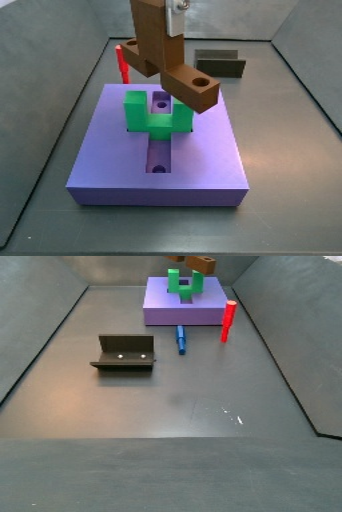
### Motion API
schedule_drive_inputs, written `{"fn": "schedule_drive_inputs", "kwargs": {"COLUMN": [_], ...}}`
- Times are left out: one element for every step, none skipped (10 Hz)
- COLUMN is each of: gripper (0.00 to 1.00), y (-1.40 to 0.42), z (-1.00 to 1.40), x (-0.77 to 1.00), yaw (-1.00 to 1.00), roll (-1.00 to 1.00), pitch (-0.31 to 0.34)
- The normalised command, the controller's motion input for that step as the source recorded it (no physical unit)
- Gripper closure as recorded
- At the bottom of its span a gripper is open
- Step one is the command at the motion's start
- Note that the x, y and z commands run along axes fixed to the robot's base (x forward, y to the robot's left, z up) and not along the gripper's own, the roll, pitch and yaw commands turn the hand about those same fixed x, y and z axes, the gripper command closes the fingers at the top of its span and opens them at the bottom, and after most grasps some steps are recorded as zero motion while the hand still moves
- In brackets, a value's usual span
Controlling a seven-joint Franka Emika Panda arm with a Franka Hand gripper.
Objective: Pick up the brown object. Move up. Place the brown object on the fixture. Regrasp the brown object. Move to above the board. Insert the brown object.
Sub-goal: Insert the brown object.
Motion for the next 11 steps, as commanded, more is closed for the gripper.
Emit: {"fn": "schedule_drive_inputs", "kwargs": {"gripper": [1.00,1.00,1.00,1.00,1.00,1.00,1.00,1.00,1.00,1.00,1.00], "y": [-0.05,-0.05,-0.07,-0.16,-0.22,-0.29,-0.29,-0.05,0.00,0.00,0.00], "z": [0.01,0.00,-0.12,-0.14,-0.10,0.00,0.00,0.00,0.03,0.16,0.03], "x": [0.04,0.04,0.00,0.03,0.02,0.01,0.07,0.02,0.00,0.10,0.27], "yaw": [-1.00,-1.00,-1.00,-0.93,-0.87,-0.86,-0.76,-0.77,-0.79,-0.68,-0.49], "roll": [-0.13,-0.13,-0.01,0.00,0.01,0.00,0.01,0.09,0.11,0.13,0.21], "pitch": [0.000,0.000,0.000,0.003,0.034,0.040,0.063,0.093,0.104,0.097,0.061]}}
